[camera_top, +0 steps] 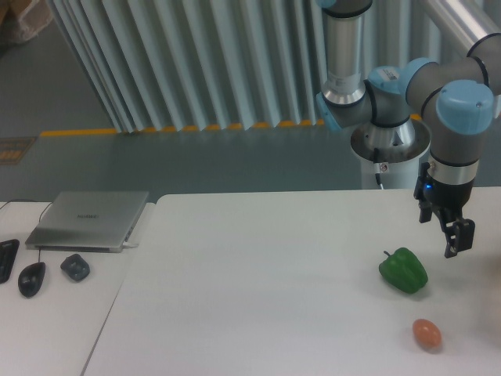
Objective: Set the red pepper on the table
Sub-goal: 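Move the open gripper up and away past the green pepper, out of view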
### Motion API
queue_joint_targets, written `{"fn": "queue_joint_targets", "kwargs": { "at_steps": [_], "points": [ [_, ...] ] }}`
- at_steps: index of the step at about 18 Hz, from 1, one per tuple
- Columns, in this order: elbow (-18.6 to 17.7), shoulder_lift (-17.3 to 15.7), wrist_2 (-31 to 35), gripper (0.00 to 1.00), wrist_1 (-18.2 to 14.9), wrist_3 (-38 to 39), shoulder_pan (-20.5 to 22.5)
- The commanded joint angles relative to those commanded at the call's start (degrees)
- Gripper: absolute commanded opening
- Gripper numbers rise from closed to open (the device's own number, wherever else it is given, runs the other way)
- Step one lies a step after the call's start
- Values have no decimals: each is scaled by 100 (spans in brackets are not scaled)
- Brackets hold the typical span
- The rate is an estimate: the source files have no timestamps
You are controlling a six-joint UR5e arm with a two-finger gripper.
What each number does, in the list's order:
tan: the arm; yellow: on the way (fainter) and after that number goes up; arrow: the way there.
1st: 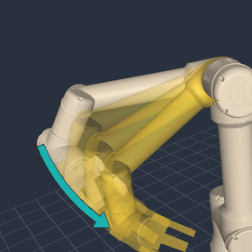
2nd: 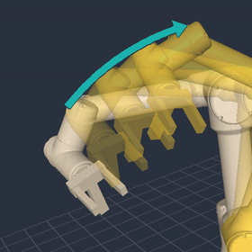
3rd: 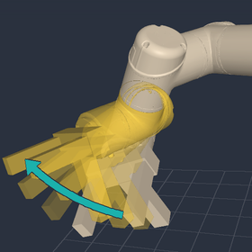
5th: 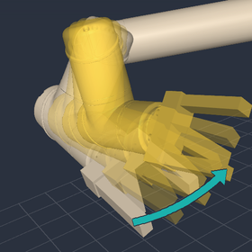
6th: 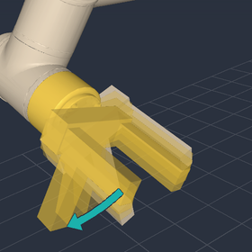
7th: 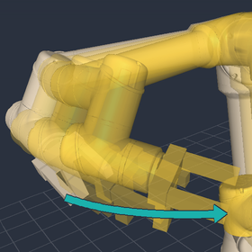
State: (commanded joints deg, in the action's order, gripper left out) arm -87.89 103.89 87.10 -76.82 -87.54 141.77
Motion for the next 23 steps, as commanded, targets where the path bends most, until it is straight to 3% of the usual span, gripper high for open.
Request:
{"fn": "queue_joint_targets", "kwargs": {
  "at_steps": [6, 11, 16, 19, 23],
  "points": [
    [-123, -18, 9, 100, 307, 26, -44],
    [-571, -167, 52, 100, 835, 52, -35],
    [-536, -158, 808, 100, 853, 219, -9],
    [-449, -27, 1632, 100, 1115, 255, 44],
    [-308, -18, 1731, 100, 1213, 246, 299]
  ]
}}
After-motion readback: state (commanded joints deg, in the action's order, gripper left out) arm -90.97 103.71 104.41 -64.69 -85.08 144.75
